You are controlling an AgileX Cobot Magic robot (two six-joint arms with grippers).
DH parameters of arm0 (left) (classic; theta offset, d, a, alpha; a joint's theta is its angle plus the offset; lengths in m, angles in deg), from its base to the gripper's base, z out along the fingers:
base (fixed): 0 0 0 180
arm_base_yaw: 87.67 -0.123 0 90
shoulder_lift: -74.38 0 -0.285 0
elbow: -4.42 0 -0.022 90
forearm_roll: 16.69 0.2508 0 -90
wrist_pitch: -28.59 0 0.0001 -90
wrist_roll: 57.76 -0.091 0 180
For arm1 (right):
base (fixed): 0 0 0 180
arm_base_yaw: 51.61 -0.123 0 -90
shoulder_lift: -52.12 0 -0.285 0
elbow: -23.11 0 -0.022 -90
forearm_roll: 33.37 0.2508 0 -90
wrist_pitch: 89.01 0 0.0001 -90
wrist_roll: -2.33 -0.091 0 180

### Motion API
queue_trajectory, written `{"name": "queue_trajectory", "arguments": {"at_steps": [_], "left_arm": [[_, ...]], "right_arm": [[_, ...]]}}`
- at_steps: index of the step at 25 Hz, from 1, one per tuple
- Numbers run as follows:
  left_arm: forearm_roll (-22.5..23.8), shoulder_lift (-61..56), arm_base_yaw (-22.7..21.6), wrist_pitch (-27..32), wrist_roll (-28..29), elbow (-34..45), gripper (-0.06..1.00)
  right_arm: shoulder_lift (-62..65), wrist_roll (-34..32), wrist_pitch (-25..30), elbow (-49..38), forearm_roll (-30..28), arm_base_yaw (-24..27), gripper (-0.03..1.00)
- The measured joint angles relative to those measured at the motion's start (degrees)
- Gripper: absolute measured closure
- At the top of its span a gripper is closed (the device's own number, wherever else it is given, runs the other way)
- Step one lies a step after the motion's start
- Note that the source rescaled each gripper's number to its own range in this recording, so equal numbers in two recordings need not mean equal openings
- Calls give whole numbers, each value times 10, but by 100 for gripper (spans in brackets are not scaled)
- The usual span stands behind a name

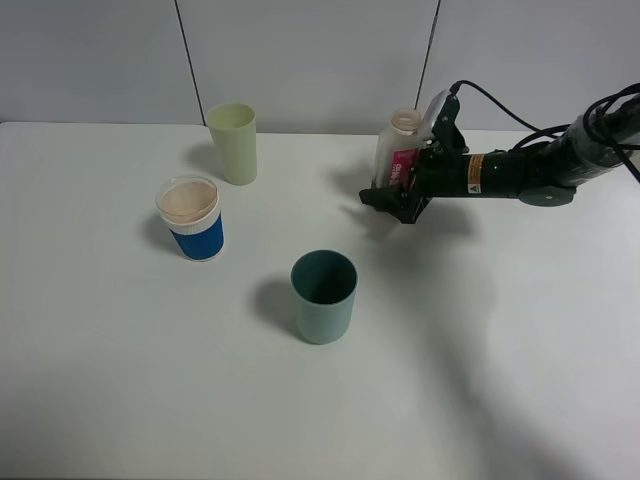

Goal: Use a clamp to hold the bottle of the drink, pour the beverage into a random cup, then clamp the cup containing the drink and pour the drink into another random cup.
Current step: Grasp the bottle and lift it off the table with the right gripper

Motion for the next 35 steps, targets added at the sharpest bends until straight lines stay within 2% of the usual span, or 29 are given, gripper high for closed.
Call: {"name": "queue_trajectory", "arguments": {"at_steps": [3,4,15,22,23,24,25,26,35], "left_arm": [[0,0,0,0,0,0,17],[0,0,0,0,0,0,17],[0,0,0,0,0,0,17],[0,0,0,0,0,0,17],[0,0,0,0,0,0,17],[0,0,0,0,0,0,17],[0,0,0,0,0,0,17],[0,0,0,0,0,0,17],[0,0,0,0,0,0,17]], "right_arm": [[0,0,0,0,0,0,55],[0,0,-2,1,0,0,58],[0,-1,7,1,16,0,59],[0,-1,30,1,94,-5,60],[0,-5,29,1,107,-7,64],[1,-6,30,1,112,-10,86],[1,-11,32,1,119,-12,97],[1,-13,33,1,124,-15,92],[32,-26,50,1,172,-51,92]]}}
